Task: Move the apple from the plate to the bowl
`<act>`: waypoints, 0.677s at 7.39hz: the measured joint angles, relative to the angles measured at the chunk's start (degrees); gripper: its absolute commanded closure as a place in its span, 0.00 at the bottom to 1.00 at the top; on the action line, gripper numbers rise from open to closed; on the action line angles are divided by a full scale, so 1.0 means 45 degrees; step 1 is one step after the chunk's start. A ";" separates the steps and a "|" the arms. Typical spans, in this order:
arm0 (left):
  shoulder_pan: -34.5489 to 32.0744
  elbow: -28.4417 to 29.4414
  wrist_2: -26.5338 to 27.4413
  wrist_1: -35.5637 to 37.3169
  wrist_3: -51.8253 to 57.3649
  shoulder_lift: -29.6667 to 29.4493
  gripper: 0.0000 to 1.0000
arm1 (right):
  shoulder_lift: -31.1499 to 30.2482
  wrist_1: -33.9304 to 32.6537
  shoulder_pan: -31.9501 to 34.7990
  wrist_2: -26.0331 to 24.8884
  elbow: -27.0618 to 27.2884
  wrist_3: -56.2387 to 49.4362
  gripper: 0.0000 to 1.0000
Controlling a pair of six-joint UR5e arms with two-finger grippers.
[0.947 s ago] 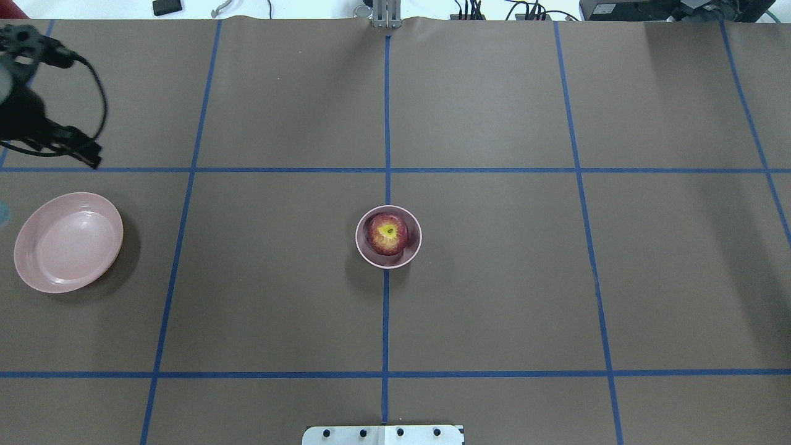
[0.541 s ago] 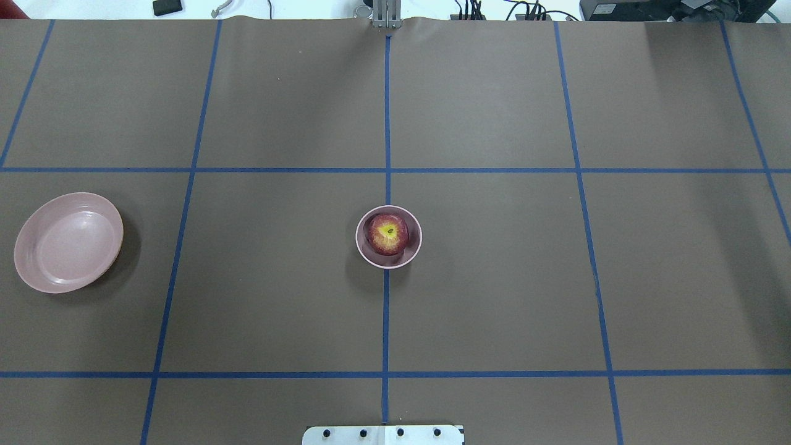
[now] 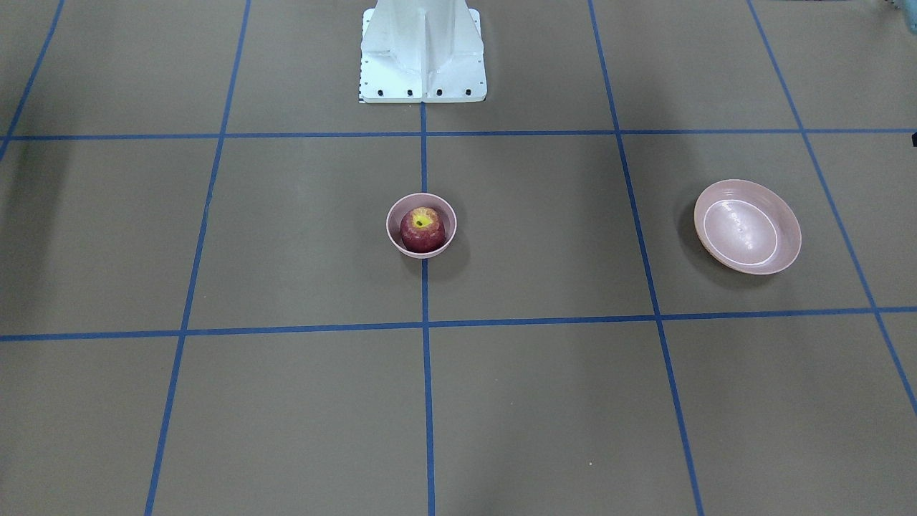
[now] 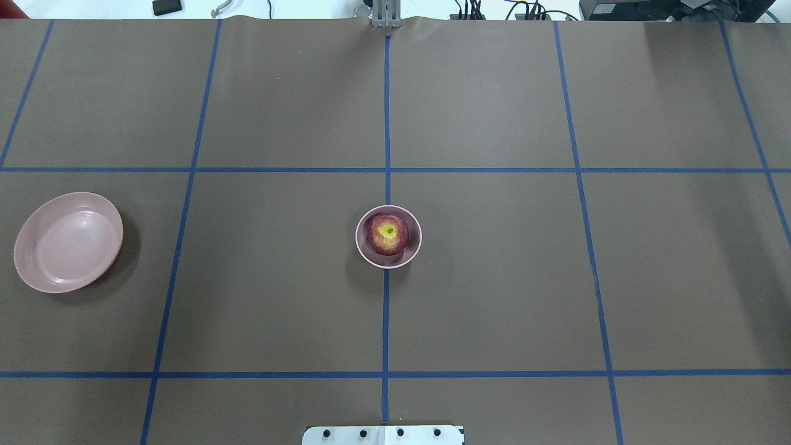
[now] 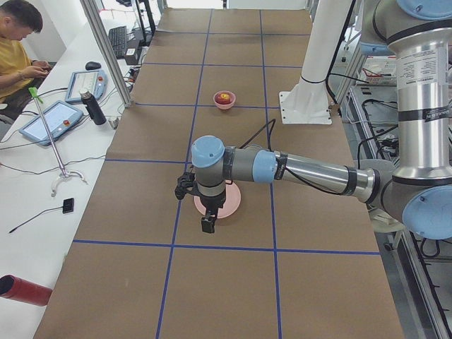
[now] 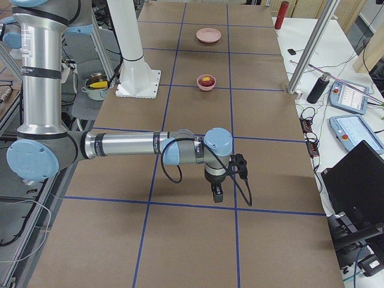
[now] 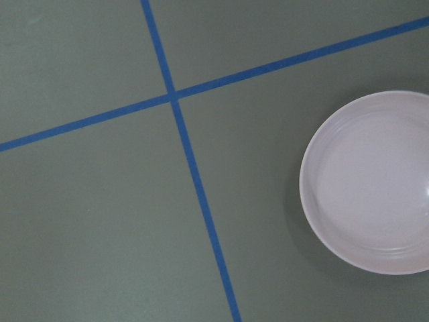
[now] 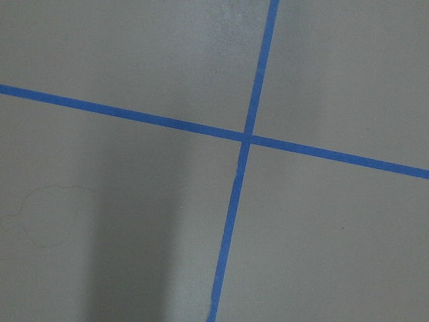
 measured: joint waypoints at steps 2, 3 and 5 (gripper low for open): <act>-0.0543 0.0062 -0.0550 -0.0054 0.0010 0.0116 0.02 | 0.0000 0.0000 0.0000 0.0006 -0.0001 0.0013 0.00; -0.0788 0.0060 -0.0984 -0.0044 -0.0050 0.0124 0.02 | 0.0000 0.0000 0.0000 0.0029 0.0001 0.0017 0.00; -0.0958 0.0072 -0.1326 -0.0071 -0.0051 0.0007 0.02 | 0.0000 0.0000 0.0000 0.0098 0.0013 0.0016 0.00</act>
